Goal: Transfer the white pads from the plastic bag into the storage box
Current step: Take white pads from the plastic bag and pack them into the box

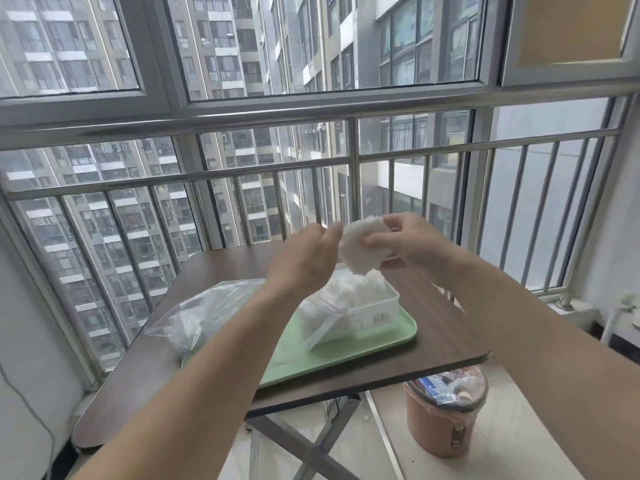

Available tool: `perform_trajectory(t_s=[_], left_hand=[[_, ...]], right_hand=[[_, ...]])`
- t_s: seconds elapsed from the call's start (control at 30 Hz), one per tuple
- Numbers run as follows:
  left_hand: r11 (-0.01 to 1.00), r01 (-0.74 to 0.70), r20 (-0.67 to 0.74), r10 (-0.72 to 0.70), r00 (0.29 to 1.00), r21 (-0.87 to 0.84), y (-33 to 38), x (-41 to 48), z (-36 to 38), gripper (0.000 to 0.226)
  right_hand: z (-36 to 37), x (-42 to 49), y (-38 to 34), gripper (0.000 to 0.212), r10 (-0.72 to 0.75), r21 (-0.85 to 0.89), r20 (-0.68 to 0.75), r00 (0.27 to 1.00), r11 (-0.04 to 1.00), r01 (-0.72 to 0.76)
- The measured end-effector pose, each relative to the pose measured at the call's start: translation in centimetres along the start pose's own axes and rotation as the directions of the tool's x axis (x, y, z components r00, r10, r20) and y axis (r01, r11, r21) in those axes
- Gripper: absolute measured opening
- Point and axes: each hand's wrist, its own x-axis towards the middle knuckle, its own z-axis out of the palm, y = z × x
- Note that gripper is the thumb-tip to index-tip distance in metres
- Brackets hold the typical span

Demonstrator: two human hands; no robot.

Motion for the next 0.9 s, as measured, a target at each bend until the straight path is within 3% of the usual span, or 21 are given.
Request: perform_trajectory(t_s=[0.07, 0.13, 0.17, 0.27, 0.43, 0.57, 0.67, 0.77, 0.83, 0.9], left_hand=[[0.943, -0.033, 0.073, 0.009, 0.997, 0.331, -0.4, 0.5, 0.5, 0.03], [0.816, -0.072, 0.158, -0.024, 0.987, 0.574, -0.9, 0.8, 1.1, 0.013], [0.784, -0.097, 0.215, -0.047, 0.976, 0.613, -1.3, 0.7, 1.6, 0.025], [0.792, -0.131, 0.335, -0.097, 0.937, 0.596, -2.6, 0.9, 2.8, 0.065], [0.861, -0.061, 0.387, -0.162, 0.908, 0.504, -4.6, 1.9, 2.7, 0.089], [0.909, 0.012, 0.456, -0.22, 0.862, 0.416, -5.3, 2.4, 2.8, 0.058], [0.914, -0.002, 0.473, -0.209, 0.856, 0.407, -6.0, 2.8, 3.2, 0.072], [0.899, 0.019, 0.451, -0.238, 0.86, 0.437, -6.2, 2.9, 3.4, 0.066], [0.89, 0.017, 0.437, -0.239, 0.867, 0.455, -6.6, 3.1, 3.6, 0.067], [0.884, 0.009, 0.435, -0.24, 0.868, 0.468, -6.6, 3.3, 3.8, 0.069]], right_hand=[[-0.4, 0.8, 0.8, 0.025, 0.062, -0.073, -0.028, 0.998, 0.995, -0.064], [-0.4, 1.3, 1.6, 0.022, 0.117, -0.131, -0.043, 0.992, 0.984, -0.122], [-0.1, 1.4, 1.9, 0.02, 0.138, -0.164, -0.037, 0.99, 0.976, -0.142], [0.7, 1.9, 3.0, 0.017, 0.183, -0.206, -0.009, 0.983, 0.962, -0.181], [1.6, 2.5, 4.1, 0.02, 0.191, -0.277, 0.02, 0.981, 0.944, -0.178], [1.9, 2.8, 4.2, 0.023, 0.174, -0.377, 0.043, 0.984, 0.915, -0.145], [2.1, 2.9, 4.1, 0.031, 0.171, -0.468, 0.074, 0.982, 0.876, -0.117], [2.3, 2.9, 3.8, 0.034, 0.181, -0.54, 0.092, 0.979, 0.835, -0.103], [2.7, 2.9, 3.6, 0.033, 0.19, -0.637, 0.098, 0.977, 0.766, -0.084], [3.4, 2.9, 3.4, 0.016, 0.191, -0.76, 0.09, 0.977, 0.648, -0.057]])
